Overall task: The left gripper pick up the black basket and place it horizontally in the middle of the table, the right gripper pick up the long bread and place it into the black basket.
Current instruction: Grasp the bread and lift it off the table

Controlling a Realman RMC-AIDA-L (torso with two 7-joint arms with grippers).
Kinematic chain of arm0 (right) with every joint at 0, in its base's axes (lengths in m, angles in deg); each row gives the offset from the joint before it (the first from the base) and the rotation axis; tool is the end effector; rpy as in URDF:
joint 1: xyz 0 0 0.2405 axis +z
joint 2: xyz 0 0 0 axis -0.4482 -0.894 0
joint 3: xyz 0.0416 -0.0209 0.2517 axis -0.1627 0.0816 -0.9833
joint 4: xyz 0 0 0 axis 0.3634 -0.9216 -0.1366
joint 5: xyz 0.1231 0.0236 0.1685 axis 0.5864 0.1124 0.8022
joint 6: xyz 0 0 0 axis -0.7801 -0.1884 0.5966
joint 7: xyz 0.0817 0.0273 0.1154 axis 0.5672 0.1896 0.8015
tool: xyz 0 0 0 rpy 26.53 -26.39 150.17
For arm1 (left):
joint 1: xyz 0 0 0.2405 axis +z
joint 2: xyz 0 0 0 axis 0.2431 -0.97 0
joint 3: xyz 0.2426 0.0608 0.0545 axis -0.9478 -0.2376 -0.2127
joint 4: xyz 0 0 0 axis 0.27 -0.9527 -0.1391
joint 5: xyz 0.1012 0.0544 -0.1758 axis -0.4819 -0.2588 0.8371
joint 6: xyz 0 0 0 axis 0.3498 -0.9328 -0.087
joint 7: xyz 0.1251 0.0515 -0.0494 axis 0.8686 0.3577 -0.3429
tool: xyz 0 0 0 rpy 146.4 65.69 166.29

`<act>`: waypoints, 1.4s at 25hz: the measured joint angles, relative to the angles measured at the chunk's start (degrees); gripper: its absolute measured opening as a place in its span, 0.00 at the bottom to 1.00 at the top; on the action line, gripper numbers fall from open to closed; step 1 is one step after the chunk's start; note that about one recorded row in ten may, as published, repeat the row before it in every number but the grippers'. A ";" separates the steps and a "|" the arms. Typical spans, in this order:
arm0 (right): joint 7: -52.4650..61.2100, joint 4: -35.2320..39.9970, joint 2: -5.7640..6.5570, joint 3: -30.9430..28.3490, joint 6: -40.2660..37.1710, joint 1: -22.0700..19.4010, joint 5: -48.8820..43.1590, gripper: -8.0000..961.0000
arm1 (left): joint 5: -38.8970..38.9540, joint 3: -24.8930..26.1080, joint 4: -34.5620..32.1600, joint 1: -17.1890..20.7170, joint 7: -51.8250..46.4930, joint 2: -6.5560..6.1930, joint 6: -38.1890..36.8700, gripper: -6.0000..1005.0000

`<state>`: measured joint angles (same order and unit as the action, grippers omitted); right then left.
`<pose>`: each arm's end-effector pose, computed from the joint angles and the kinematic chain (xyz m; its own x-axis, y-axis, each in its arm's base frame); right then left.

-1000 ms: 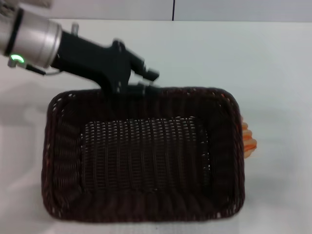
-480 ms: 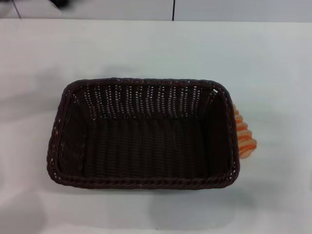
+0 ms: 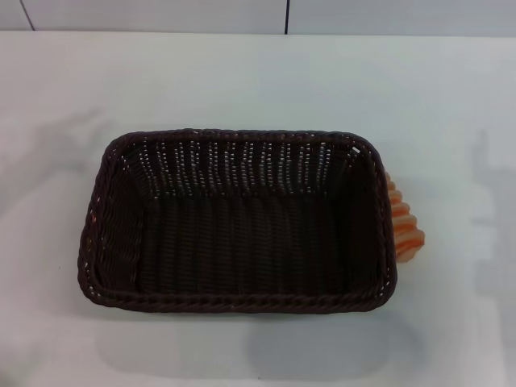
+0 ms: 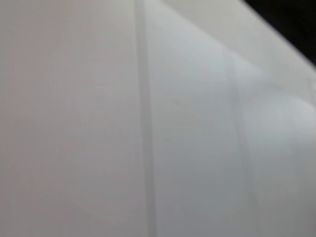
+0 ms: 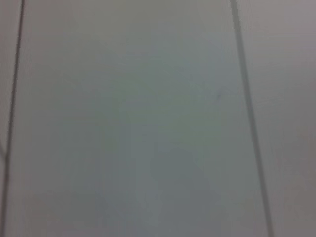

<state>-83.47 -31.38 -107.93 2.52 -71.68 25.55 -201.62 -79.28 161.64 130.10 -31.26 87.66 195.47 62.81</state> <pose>0.2417 0.2650 -0.0060 0.6969 0.2600 -0.6683 -0.7072 0.0944 -0.7007 -0.2505 0.2894 0.1832 0.5021 -0.2561 0.8260 0.4858 -0.7067 -0.5144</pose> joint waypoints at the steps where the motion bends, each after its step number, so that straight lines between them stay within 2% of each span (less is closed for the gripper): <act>1: -1.71 -2.51 0.03 -0.19 2.66 -0.81 0.11 0.59 | 0.05 1.49 -1.32 0.64 0.27 0.01 -0.23 0.27; 2: -3.66 -5.71 0.02 -0.50 6.23 -1.97 0.25 0.59 | 0.05 1.49 -1.32 0.64 0.27 0.01 -0.23 0.27; 4: -6.33 -11.25 -0.09 -1.68 12.97 -4.11 0.34 0.59 | -0.10 6.66 -6.49 2.14 1.03 -0.13 -2.07 0.27; 8: -8.38 -21.82 -0.19 -6.32 29.59 -7.87 0.37 0.59 | -0.15 7.93 -7.83 2.59 1.39 -0.23 -3.02 0.27; 11: -8.18 -28.38 -0.18 -11.91 43.44 -10.10 0.68 0.59 | -0.06 11.21 -11.14 4.34 3.71 -0.41 -6.72 0.27; 15: -7.07 -35.45 -0.42 -21.92 63.06 -11.37 4.02 0.59 | -0.55 11.41 -11.60 4.87 3.93 -0.76 -8.83 0.38; 20: -5.40 -37.48 -0.41 -36.59 88.70 -7.17 9.93 0.59 | -0.60 11.49 -12.14 4.64 3.91 -1.10 -10.06 0.55; 29: -0.52 -31.27 -0.30 -53.11 116.46 4.33 9.62 0.59 | -0.51 11.47 -12.25 3.63 3.78 -1.11 -10.71 0.84; 35: 0.58 -24.32 -0.33 -60.95 128.03 9.96 7.22 0.59 | -0.51 11.53 -12.33 3.07 3.98 -0.72 -11.13 0.85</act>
<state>-82.90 -55.70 -108.26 -58.43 56.35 35.51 -194.41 -79.79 173.16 117.77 -28.18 91.64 194.74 51.68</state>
